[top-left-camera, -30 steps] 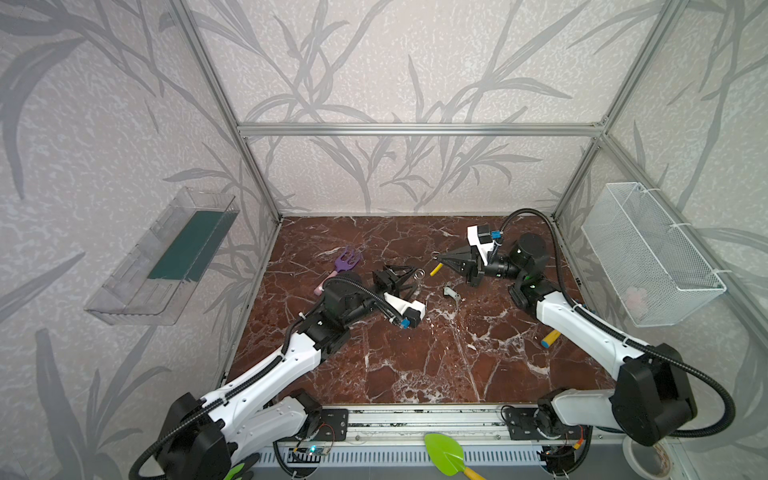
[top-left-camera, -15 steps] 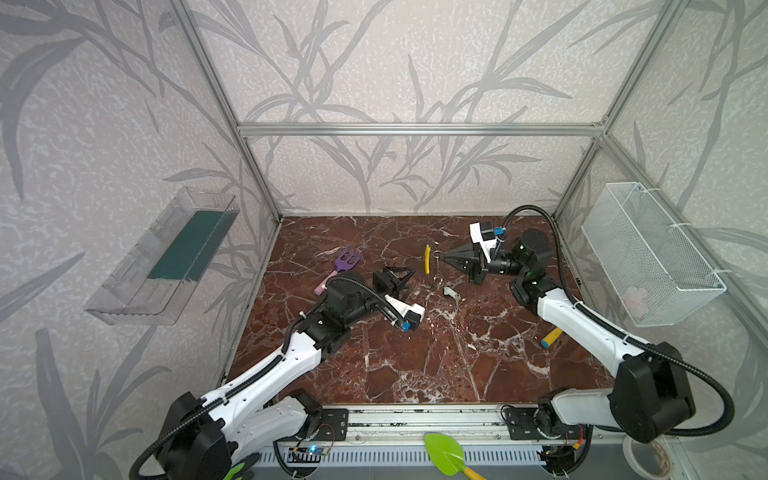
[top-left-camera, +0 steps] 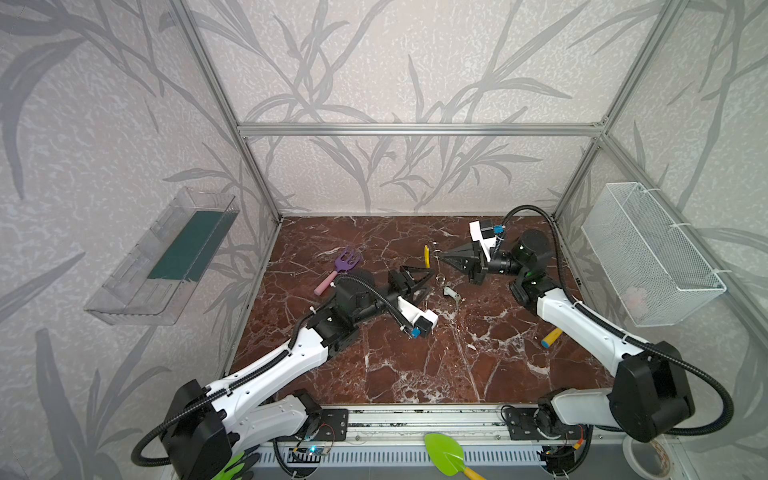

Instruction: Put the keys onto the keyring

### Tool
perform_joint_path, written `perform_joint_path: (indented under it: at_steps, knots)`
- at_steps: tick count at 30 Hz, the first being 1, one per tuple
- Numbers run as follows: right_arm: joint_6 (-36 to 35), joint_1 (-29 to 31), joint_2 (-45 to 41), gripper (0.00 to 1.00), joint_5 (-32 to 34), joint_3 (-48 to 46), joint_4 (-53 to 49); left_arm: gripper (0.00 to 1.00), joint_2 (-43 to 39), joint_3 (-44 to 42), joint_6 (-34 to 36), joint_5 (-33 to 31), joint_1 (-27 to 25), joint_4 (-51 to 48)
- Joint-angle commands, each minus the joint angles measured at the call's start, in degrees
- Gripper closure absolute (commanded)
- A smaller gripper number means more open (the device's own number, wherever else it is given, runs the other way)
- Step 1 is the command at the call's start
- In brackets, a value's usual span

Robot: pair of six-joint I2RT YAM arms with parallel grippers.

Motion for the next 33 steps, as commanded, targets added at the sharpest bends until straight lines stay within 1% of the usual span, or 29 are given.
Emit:
perform_joint_path:
  at_steps: [1, 3, 7, 10, 17, 19, 23, 26, 31, 33]
  knots:
    - [1.5, 0.5, 0.7, 1.00, -0.7, 0.0, 3.4, 0.40, 1.5, 2.2, 3.1, 1.5, -0.4, 0.0]
    - [1.9, 0.8, 1.0, 1.00, -1.2, 0.4, 3.4, 0.42, 2.4, 2.9, 4.3, 1.1, -0.4, -0.7]
    - [2.3, 1.0, 1.2, 1.00, -1.6, 0.5, 3.6, 0.53, 3.7, 4.2, 6.3, 0.2, -0.3, -1.2]
    - [2.4, 1.0, 1.3, 1.00, -1.5, 0.3, 3.5, 0.58, 4.0, 4.7, 6.5, 0.5, -0.3, -1.2]
    - [2.7, 1.1, 1.7, 1.00, -1.2, 0.2, 3.6, 0.59, 3.7, 5.1, 6.0, 2.5, -0.5, -2.0]
    - [2.9, 1.1, 1.9, 1.00, -1.1, 0.1, 3.6, 0.61, 3.6, 5.1, 6.0, 2.9, -0.7, -2.0]
    - [3.3, 1.4, 2.3, 1.00, -1.0, 0.0, 3.6, 0.71, 3.7, 5.5, 5.9, 3.5, -0.8, -2.0]
    - [3.5, 1.5, 2.5, 1.00, -1.1, 0.0, 3.6, 0.80, 3.7, 5.7, 5.9, 4.0, -0.9, -2.1]
    - [3.6, 1.5, 2.3, 1.00, -1.0, -0.2, 3.6, 0.86, 3.8, 5.9, 6.1, 3.9, -1.0, -3.3]
    - [3.7, 1.6, 2.2, 1.00, -1.0, -0.2, 3.6, 0.90, 3.9, 6.1, 6.4, 3.3, -1.0, -4.3]
